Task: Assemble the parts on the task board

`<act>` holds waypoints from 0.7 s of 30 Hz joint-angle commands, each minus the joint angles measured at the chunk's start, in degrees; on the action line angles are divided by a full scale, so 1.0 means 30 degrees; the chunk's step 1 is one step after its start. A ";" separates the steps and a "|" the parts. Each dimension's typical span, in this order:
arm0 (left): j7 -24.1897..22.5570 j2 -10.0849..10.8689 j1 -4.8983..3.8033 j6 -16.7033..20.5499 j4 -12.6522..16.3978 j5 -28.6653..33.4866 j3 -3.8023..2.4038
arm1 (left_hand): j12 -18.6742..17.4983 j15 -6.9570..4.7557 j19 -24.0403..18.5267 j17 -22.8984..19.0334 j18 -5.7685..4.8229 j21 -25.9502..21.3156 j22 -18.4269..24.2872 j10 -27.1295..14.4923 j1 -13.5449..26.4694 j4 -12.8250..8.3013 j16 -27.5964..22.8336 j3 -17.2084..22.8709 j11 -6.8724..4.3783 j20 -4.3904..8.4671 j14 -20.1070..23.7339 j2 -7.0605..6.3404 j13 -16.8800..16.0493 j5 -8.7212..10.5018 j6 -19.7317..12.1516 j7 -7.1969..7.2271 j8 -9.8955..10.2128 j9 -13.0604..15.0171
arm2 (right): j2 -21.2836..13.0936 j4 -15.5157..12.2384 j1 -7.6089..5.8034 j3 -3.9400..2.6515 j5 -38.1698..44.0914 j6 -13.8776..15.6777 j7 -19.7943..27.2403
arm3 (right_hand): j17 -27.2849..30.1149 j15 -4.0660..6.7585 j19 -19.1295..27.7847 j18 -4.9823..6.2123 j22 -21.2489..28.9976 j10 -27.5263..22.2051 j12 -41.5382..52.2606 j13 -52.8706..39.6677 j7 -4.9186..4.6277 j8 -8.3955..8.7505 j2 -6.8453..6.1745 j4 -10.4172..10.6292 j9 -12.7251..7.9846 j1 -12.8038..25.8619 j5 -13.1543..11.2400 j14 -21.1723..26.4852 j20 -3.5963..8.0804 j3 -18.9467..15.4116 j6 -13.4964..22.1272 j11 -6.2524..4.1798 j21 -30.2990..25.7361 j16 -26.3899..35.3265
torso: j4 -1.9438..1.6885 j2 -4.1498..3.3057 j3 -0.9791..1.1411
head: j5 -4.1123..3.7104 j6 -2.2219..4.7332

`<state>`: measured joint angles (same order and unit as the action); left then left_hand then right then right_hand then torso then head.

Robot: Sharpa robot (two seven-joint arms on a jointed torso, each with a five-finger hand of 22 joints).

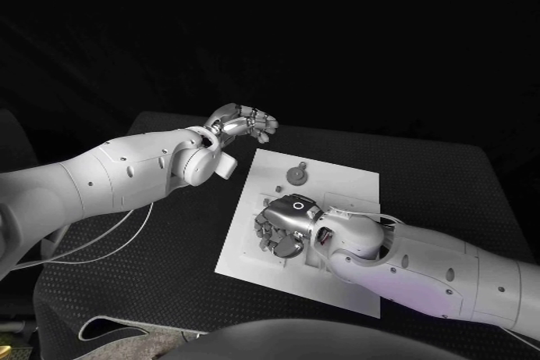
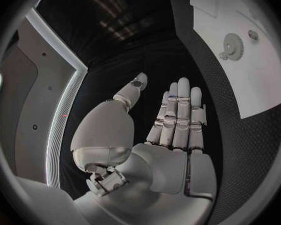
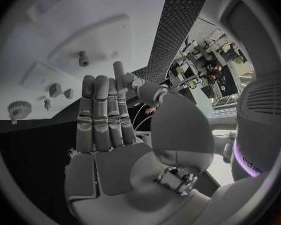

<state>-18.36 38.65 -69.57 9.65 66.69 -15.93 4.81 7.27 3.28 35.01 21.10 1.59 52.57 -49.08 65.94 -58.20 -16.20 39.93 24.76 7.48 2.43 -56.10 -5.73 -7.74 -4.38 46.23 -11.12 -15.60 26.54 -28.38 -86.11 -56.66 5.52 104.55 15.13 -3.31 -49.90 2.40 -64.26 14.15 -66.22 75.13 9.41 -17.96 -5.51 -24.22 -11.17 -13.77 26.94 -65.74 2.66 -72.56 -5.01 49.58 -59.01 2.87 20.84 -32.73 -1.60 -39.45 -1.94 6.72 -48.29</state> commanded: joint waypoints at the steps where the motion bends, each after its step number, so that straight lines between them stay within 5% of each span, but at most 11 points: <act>1: -0.0211 -0.0063 -0.0025 -0.0268 0.0043 0.0096 -0.0017 | 0.0003 0.0129 -0.0050 0.0025 0.0333 -0.0067 -0.0019 -0.0108 -0.0013 0.0033 -0.0114 -0.0094 0.0025 -0.0136 -0.0053 0.0248 0.0033 0.0109 -0.0170 -0.0017 -0.0092 -0.0025 | 0.0062 0.0121 0.0033 0.0015 0.0479 -0.0003 0.0125 | -0.0023 0.0071 -0.0187 0.0284 -0.0021 0.0123 0.0046 -0.0021 -0.0023 -0.0107 0.0237 -0.0125 0.0028 0.0001 0.0040 -0.0094 -0.0003 0.0029 -0.0110 0.0008 0.0076 -0.0054 | 0.0007 0.0001 0.0008 | -0.0003 -0.0027; 21: -0.0202 -0.0043 -0.0025 -0.0273 0.0024 0.0096 -0.0017 | 0.0009 0.0133 -0.0053 0.0060 0.0333 -0.0075 -0.0023 -0.0118 -0.0006 0.0035 -0.0142 -0.0099 0.0028 -0.0140 -0.0052 0.0257 0.0038 0.0109 -0.0180 -0.0020 -0.0100 -0.0032 | 0.0169 0.0717 0.0269 0.0145 0.0651 -0.0227 0.0023 | -0.0039 0.0082 -0.0207 0.0284 -0.0032 0.0129 0.0038 -0.0045 -0.0022 -0.0108 0.0247 -0.0177 0.0055 0.0024 0.0040 -0.0107 0.0004 0.0047 -0.0111 0.0004 0.0087 -0.0053 | 0.0020 0.0012 -0.0006 | 0.0048 -0.0148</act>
<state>-18.36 38.60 -69.57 9.57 66.67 -15.93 4.81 7.27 3.28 35.02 21.21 1.53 52.57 -49.07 65.94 -58.20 -16.20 39.71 24.76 7.48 2.43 -56.10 -5.73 -7.69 -4.38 46.23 -11.12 -15.60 26.51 -27.85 -84.01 -55.89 5.95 105.55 15.06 -3.32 -49.96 2.30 -64.70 14.28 -66.22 75.12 9.23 -18.02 -5.53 -24.38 -10.98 -13.94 27.09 -65.61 2.66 -72.64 -4.97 49.72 -58.99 2.87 20.83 -32.73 -1.58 -39.44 -1.94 6.84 -48.69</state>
